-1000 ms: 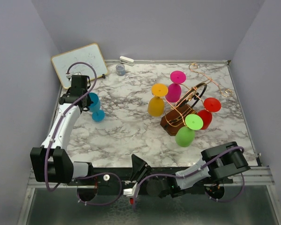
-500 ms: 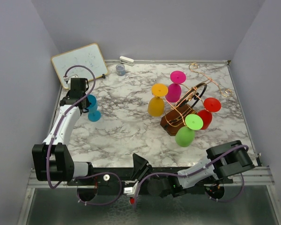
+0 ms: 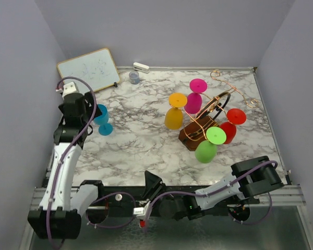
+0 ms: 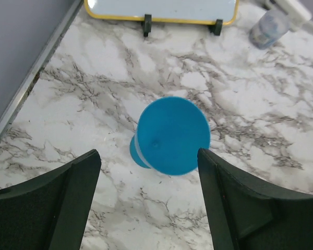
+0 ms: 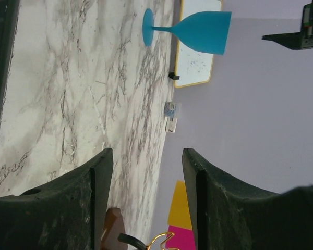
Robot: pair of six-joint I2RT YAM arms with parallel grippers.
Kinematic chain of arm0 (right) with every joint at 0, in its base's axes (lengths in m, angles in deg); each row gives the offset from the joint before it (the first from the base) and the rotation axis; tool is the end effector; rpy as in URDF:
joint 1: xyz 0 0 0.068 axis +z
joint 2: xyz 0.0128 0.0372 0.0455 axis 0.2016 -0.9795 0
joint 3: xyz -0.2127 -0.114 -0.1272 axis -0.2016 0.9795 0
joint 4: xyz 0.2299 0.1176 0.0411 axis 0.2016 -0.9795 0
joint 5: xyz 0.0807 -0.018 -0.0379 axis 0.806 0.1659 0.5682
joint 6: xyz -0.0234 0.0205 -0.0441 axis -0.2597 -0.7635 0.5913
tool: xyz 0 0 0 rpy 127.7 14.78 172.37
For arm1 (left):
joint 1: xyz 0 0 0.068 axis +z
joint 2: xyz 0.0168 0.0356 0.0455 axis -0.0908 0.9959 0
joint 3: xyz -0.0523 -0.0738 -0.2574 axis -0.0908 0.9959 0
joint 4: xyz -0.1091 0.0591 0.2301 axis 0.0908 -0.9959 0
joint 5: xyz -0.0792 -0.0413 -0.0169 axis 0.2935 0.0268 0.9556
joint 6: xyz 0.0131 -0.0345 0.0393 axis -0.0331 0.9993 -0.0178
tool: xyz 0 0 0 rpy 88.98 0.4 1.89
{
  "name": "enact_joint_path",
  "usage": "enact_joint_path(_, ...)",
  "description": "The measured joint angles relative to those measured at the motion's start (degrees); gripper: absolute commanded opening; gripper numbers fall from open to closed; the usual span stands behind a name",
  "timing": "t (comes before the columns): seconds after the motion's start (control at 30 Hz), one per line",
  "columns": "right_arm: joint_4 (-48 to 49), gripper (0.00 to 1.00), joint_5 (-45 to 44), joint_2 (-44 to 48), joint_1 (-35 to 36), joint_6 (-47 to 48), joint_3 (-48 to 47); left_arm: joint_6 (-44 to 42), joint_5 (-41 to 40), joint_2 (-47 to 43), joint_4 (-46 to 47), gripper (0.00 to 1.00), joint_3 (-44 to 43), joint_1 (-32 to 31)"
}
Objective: Take the wine glass off the wine glass rack
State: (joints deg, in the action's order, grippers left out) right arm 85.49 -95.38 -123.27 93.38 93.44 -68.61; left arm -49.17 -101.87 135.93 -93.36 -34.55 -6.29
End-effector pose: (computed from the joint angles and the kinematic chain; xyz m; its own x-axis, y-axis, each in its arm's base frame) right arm -0.0523 0.3025 0.1574 0.7673 -0.6388 -0.0554 -0.2075 -0.1656 -0.9641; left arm 0.2213 0.0052 0.3380 -0.3976 -0.3866 -0.8321 -0.4041 0.8880 -0.2195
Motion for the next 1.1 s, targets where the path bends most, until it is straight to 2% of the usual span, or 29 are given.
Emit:
enact_joint_path(0.27,-6.86,0.56,3.48,0.0,-1.51,-2.05,-11.56,0.2,0.09,-27.52,2.45,0.75,9.66,0.0)
enact_joint_path(0.33,-10.03,0.56,4.66,-0.22,-3.85,-2.64,-17.0,0.44,-1.29,-30.88,1.75,0.75,10.27,0.0)
enact_joint_path(0.53,-16.96,0.57,6.62,-1.99,-15.23,-5.05,-35.93,1.07,-4.66,-32.52,-0.5,0.75,13.79,-0.04)
enact_joint_path(0.67,-24.65,0.57,8.11,-2.56,-23.06,-10.54,-50.73,1.68,-6.8,-32.79,-1.79,0.75,14.25,-0.04)
enact_joint_path(0.7,-24.65,0.57,8.11,-2.56,-23.06,-10.54,-50.73,1.9,-7.26,-33.03,-1.95,0.75,14.25,-0.07)
enact_joint_path(0.87,-35.6,0.58,12.26,-1.51,-35.32,-22.99,-63.47,2.4,-7.89,-33.51,-2.23,0.75,14.25,-0.17)
enact_joint_path(1.1,-55.74,0.55,28.79,0.85,-61.0,-49.05,-79.8,2.51,-7.87,-33.51,-2.19,0.74,14.78,-1.01)
